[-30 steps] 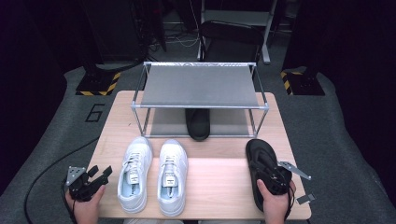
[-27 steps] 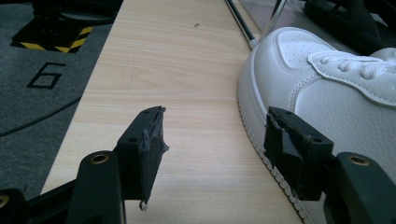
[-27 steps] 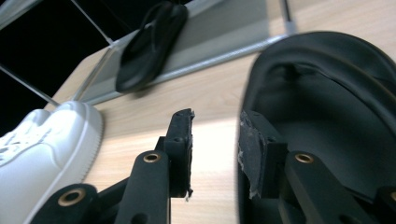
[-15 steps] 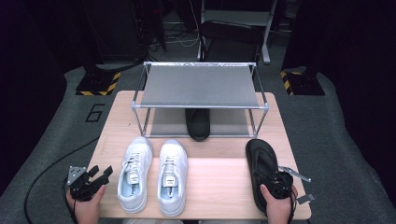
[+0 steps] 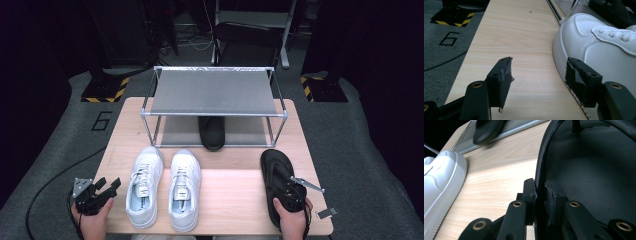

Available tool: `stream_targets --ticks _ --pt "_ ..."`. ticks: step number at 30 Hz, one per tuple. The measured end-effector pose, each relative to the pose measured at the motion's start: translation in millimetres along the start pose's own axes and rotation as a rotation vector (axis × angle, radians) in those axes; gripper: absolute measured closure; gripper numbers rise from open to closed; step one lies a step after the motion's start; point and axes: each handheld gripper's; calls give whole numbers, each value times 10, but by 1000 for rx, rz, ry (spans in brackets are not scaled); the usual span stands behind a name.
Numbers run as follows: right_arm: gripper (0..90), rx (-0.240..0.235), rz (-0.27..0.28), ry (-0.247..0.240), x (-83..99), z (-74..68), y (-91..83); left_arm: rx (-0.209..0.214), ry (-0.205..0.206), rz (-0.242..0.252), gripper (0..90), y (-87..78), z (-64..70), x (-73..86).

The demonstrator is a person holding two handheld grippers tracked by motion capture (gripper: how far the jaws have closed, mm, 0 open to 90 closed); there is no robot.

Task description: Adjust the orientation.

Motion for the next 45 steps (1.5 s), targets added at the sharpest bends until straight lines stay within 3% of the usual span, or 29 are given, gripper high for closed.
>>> stream_targets --ticks 5,14,21,26,28,30,33,45 --pt "783 -36 -22 -27 43 -159 100 -4 5 20 378 5 5 0" --pt "774 -82 -38 -81 74 -341 255 4 6 7 379 -8 -4 -12" --pt "767 -116 -56 -38 88 -331 249 2 10 14 379 -4 2 -14" --pt "692 -125 -10 -76 81 -304 185 0 11 21 378 -8 7 -15" --pt "650 -134 -2 -67 74 -302 125 5 9 7 378 -17 0 -19" --pt "639 -138 47 -111 79 -282 74 2 10 11 379 -15 1 -18" --pt "624 -140 74 -124 77 -252 2 -3 13 20 379 -8 8 -16" --pt "657 -176 36 -135 59 -169 -126 2 16 12 379 -11 12 -21"
Point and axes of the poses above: each handheld gripper's, and its own axes: y roughly forward along the jaws, x roughly out of its underside, z roughly to its right, and after that the axes turned 3 degrees about y, right-handed
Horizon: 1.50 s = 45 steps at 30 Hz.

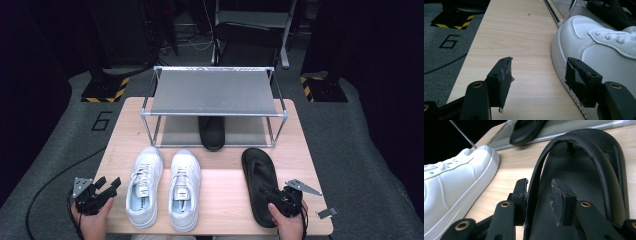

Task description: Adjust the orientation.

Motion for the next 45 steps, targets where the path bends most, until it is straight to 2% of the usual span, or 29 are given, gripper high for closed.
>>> stream_targets --ticks 3,5,8,14,17,19,20,21,24,27,29,33,35,39,41,43,45 --pt "628 3 17 -24 -2 46 -17 0 0 -2 379 -4 -1 0" --pt "606 -6 24 7 5 82 -36 -5 -5 11 379 1 1 4" --pt "562 -24 47 39 17 134 -89 -1 -3 3 379 -8 -5 -1" --pt "592 11 80 43 15 198 -193 -1 -2 2 379 -6 2 -3" --pt "609 64 63 38 24 239 -212 -2 -1 4 379 -7 0 -3" --pt "569 56 74 65 21 251 -227 -3 -3 3 379 -9 -1 -1" --pt "530 67 96 64 19 245 -228 -3 -5 3 379 -8 -1 0" --pt "524 111 91 45 16 240 -237 -2 -4 0 379 -10 -3 -1" --pt "514 126 78 41 36 246 -223 -3 -4 3 379 -7 0 -2" --pt "517 163 43 26 71 268 -192 -2 -2 4 379 -7 0 -2" --pt "518 171 31 43 91 292 -183 -2 -2 3 379 -7 0 -2" --pt "527 178 6 65 115 352 -170 -3 -2 5 379 -6 1 -2" --pt "573 174 7 49 129 377 -177 -2 -3 1 379 -6 4 -2" --pt "586 142 14 58 141 443 -197 -2 -4 2 379 -5 5 -2" --pt "568 129 15 54 150 478 -186 -1 -4 2 379 -5 6 -2" --pt "512 139 -7 66 165 488 -164 -2 -1 5 380 -5 5 -4" --pt "502 141 -29 60 183 498 -129 -5 -7 14 379 -4 9 0"
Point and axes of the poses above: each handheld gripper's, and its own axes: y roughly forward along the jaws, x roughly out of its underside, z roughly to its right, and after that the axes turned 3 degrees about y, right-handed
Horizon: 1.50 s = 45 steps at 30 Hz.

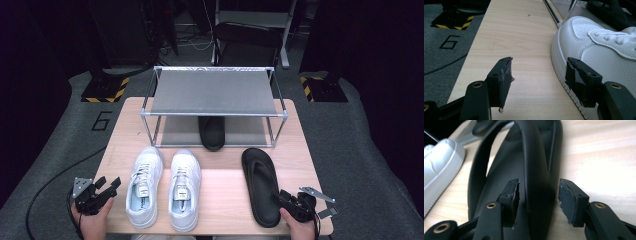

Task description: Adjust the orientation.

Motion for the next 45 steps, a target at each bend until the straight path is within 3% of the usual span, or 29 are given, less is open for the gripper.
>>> stream_targets --ticks 5,12,16,19,21,25,33,37,40,45 --pt "481 11 11 7 15 -1 27 4 1 -16 380 -12 -10 -7" --pt "447 -13 2 14 26 -17 56 -4 3 5 380 7 4 -3" --pt "431 -27 2 36 20 -15 61 2 6 -8 380 -4 -11 -9" --pt "432 -15 2 49 19 -29 63 0 2 -11 380 -8 -8 -8" --pt "432 1 2 31 18 -49 74 -4 2 1 380 0 -2 -4" --pt "462 38 2 35 30 -95 74 -3 6 2 380 14 3 0" --pt "502 31 10 58 38 -77 64 -6 3 0 380 15 -5 1" --pt "576 18 14 119 36 -37 42 -4 5 2 380 15 0 -2" --pt "584 -5 16 154 42 -4 42 -4 4 -3 380 14 -8 -2" --pt "601 -2 25 144 38 -16 57 2 9 -18 380 3 -15 -10"
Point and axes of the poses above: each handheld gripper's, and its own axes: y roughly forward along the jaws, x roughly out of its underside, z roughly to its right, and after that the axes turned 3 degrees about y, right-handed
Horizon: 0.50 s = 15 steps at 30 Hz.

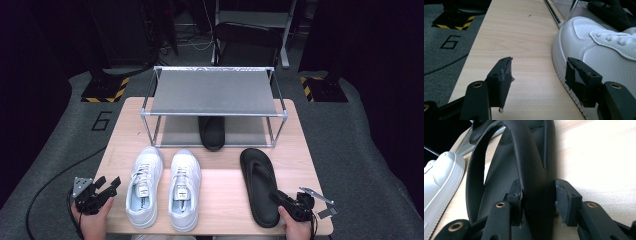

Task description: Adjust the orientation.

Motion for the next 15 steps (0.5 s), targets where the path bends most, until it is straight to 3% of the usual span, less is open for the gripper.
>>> stream_targets --ticks 8,15 --pt "615 -10 -3 40 -1 10 -7 1 -7 17 380 -1 -4 -4" --pt "616 -12 -4 18 8 -19 6 -5 -6 20 380 -11 -5 -7"
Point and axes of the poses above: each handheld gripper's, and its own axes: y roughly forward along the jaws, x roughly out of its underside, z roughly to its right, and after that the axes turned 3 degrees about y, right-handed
